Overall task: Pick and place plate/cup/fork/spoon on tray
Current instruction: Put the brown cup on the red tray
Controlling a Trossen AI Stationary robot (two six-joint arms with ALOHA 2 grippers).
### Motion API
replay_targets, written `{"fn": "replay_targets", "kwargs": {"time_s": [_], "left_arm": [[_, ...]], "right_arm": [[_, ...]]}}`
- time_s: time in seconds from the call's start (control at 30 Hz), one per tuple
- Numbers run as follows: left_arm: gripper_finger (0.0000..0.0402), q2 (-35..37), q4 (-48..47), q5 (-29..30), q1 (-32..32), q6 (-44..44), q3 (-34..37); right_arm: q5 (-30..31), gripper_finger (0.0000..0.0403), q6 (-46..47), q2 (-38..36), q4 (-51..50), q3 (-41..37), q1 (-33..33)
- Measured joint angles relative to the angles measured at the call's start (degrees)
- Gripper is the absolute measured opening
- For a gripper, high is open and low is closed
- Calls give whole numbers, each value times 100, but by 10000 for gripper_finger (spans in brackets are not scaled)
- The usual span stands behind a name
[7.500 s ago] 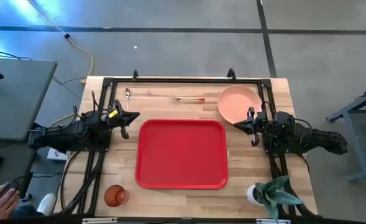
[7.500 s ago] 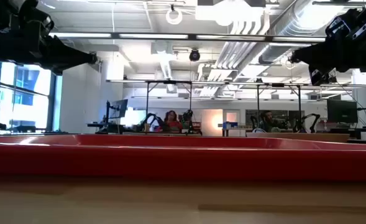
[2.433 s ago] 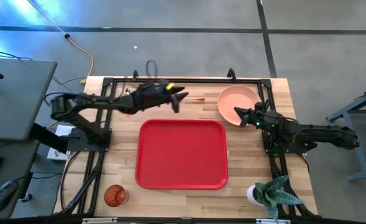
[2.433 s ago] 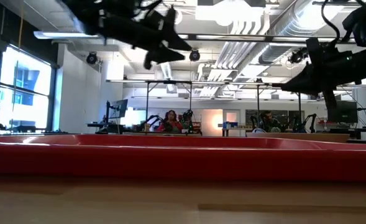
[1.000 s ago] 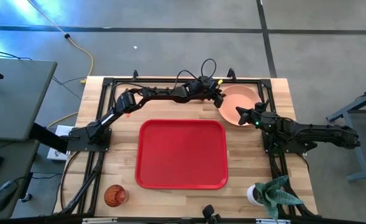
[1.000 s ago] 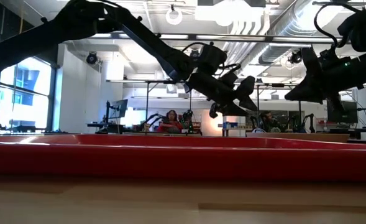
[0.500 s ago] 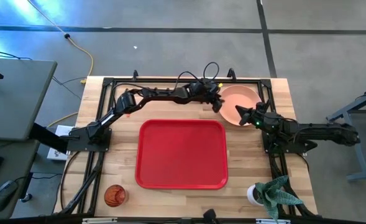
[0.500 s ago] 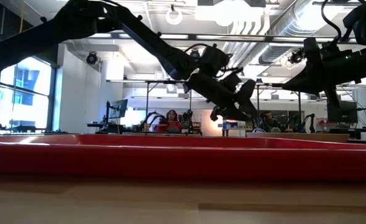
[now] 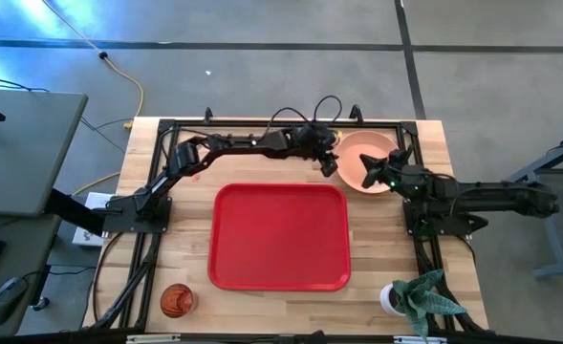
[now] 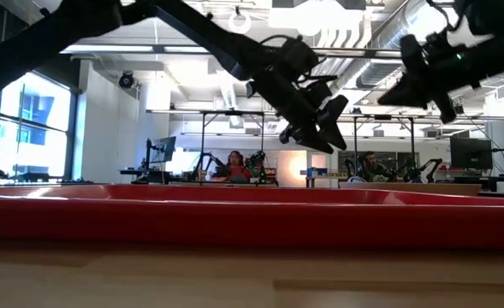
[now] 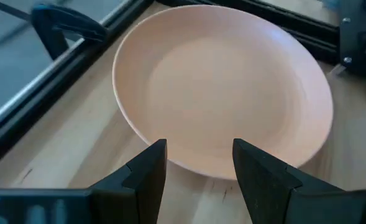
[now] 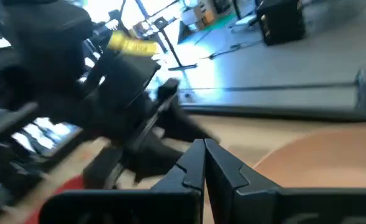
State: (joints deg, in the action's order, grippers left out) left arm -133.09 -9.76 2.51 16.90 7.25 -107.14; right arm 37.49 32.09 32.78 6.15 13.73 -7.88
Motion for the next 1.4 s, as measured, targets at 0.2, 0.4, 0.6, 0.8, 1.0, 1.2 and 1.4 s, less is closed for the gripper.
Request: {"fn": "replay_targets", "kwargs": {"time_s": [0.2, 0.4, 0.6, 0.8, 1.0, 1.2, 1.4], "left_arm": [[175, 778, 471, 598, -476, -137, 1381], [175, 2168, 1960, 875, -779, -46, 3400], [175, 3383, 3247, 946, -716, 125, 4913], [175, 3575, 4988, 778, -508, 510, 5698], [175, 3329, 5327, 45, -406, 610, 5683], [175, 3230, 5337, -238, -356, 562, 5673], [175, 3230, 5298, -789, -340, -27, 5669]], "right_arm": [[397, 0, -414, 804, -1672, 1316, 0], [381, 0, -411, 1414, -2806, 2228, -186], [-203, 23, -354, 1962, -3815, 3031, -973], [-672, 74, 703, 2386, -5484, 3432, -1589], [-945, 100, 1696, 2616, -6257, 3316, -1729], [-650, 106, 2479, 2912, -6799, 3314, -1727], [-914, 106, 2603, 3312, -6463, 3310, -1795]]}}
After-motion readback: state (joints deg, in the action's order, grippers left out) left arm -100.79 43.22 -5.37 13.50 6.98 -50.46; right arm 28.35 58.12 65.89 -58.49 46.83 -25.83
